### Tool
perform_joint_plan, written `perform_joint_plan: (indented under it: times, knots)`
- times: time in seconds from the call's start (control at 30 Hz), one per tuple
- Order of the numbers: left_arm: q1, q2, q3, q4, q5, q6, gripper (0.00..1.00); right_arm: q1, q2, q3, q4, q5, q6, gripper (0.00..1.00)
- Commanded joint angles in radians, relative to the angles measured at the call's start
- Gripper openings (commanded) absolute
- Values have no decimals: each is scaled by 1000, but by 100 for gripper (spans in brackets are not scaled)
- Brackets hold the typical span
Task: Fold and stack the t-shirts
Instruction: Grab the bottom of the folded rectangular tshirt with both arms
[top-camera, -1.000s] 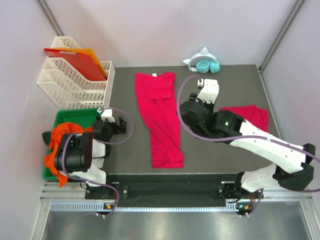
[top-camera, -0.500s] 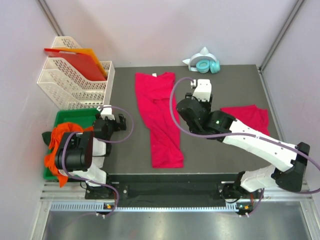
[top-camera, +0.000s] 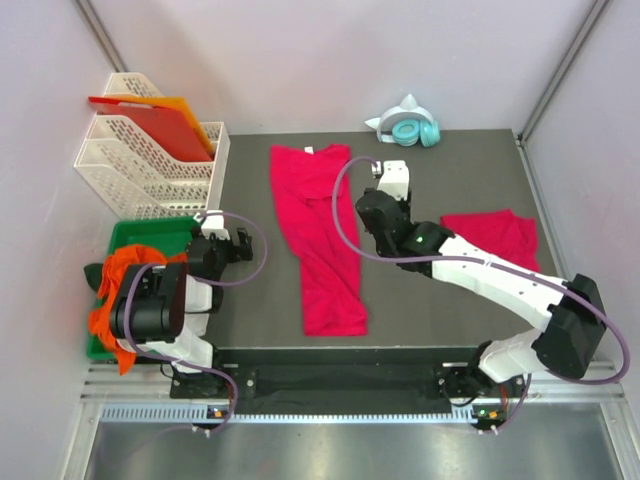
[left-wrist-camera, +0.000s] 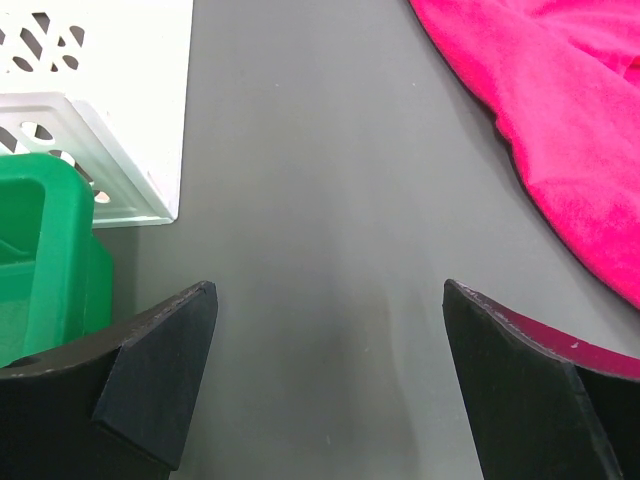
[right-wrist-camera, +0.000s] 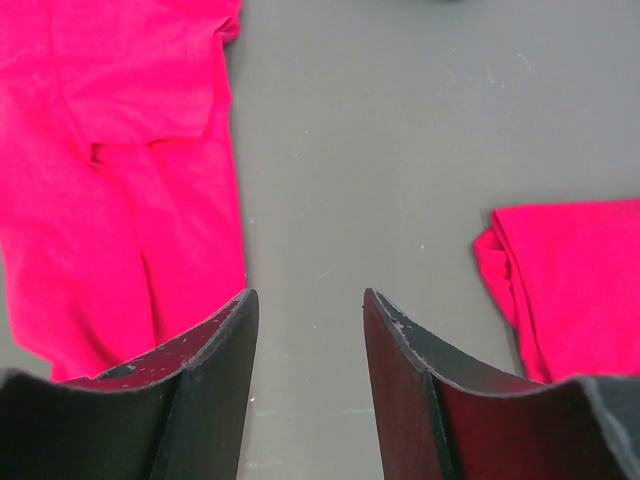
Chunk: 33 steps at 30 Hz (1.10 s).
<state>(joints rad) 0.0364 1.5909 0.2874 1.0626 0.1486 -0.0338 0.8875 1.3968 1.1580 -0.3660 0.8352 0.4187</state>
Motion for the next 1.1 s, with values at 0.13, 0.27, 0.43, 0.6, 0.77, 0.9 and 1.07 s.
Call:
perform_joint_plan:
  times: [0.13,0.27,0.43,0.6,0.77,0.9,1.07]
  knots:
    - [5,-6,19,71,-24,-2,99,-2,-70,65,-111,-38,-12,47]
    - [3,-5,27,60,-27,-2,99,-9,-88,34,-157,-41,-12,47]
    - [-33,-19,-5,94,-113,37,99,-16,-110,-23,-156,-50,12,47]
    - [-234,-120,-57,96,-508,107,99,-18,-108,-32,-152,-67,25,47]
    - [-384,-226,356,-713,-767,-131,99,-18,-111,-44,-114,-77,19,47]
    - [-498,-154,741,-1362,-754,-353,99,-16,-117,-41,-123,-81,29,47]
    - [-605,-183,736,-1766,-983,-819,99,-18,-139,-76,-96,-76,26,47]
